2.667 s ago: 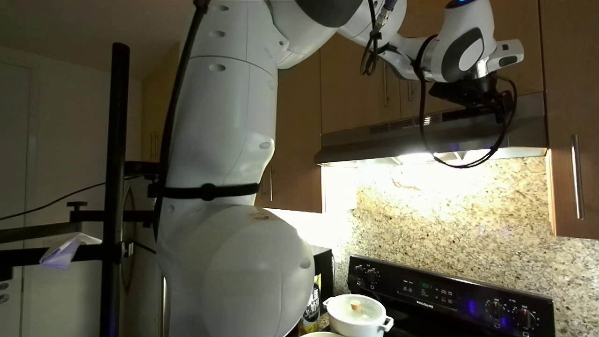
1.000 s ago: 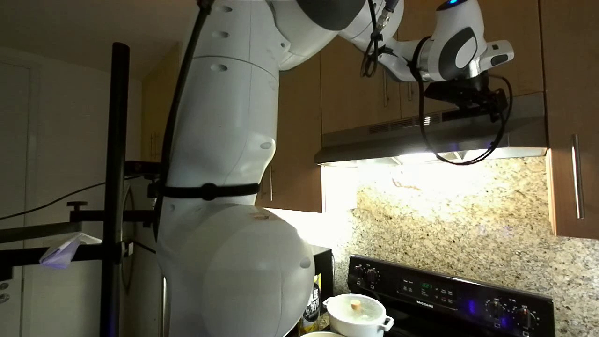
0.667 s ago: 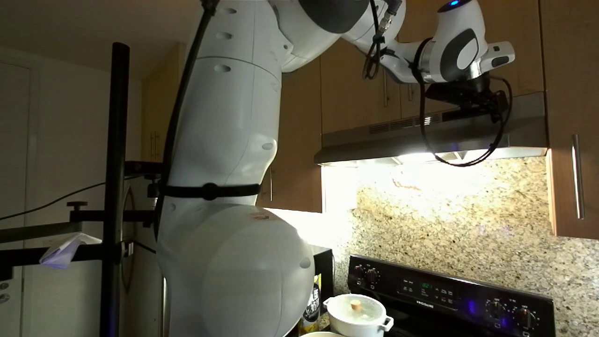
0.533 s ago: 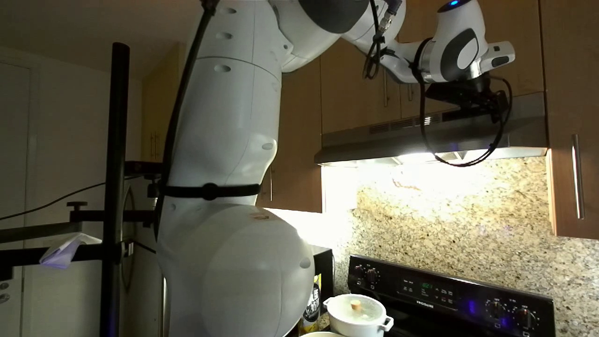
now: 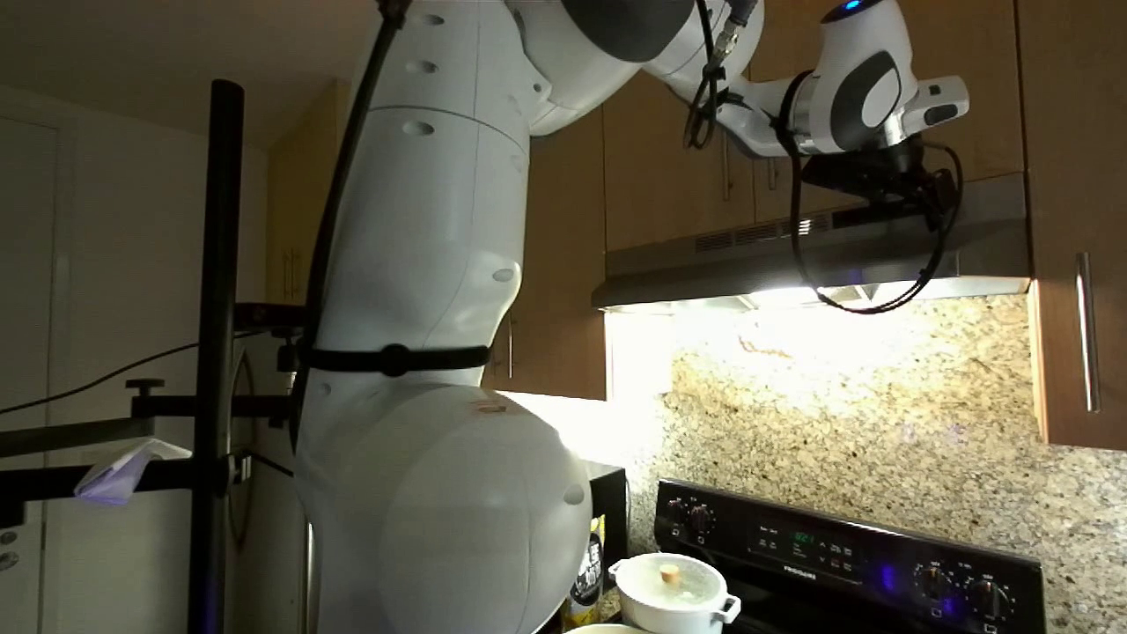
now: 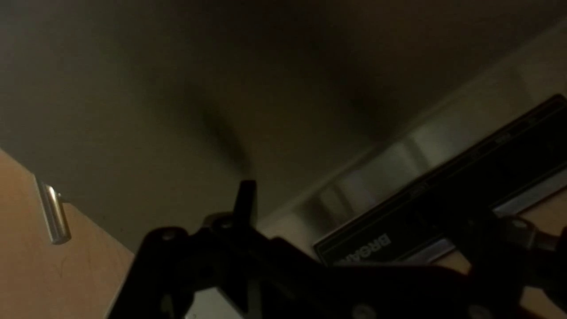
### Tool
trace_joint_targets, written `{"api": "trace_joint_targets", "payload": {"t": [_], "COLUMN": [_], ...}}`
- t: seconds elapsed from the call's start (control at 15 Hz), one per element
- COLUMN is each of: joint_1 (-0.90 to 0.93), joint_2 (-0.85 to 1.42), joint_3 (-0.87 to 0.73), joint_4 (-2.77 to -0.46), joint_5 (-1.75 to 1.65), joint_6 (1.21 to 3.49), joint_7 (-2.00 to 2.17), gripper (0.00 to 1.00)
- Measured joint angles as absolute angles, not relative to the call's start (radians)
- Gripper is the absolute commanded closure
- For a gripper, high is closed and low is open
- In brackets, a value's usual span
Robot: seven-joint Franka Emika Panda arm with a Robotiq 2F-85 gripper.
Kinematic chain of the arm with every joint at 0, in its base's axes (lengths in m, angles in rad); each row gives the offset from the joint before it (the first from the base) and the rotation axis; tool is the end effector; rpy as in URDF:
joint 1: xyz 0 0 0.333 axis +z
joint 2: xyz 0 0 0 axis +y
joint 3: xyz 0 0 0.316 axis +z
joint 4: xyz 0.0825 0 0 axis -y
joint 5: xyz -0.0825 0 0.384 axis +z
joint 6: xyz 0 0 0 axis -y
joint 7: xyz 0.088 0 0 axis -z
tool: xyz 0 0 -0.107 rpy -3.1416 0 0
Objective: Turn off the light above the stove
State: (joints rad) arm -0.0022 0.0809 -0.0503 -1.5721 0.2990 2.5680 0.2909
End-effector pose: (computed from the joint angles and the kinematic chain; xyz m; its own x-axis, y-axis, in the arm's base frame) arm 0.6346 -0.0364 0.6959 0.5468 -0.5379 0.6416 -0.2412 -0.8351 -0.4945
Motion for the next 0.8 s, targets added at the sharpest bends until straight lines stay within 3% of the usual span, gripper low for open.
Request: {"api": "trace_joint_targets", "payload": {"t": [0.8], "joint_1": [-0.022], "joint_2": [0.115], "joint_3": [-0.094], "joint_4": [-1.526], "joint_5": [0.226], "joint_6": [2.577], "joint_7": [0.409], "gripper": [0.0]}}
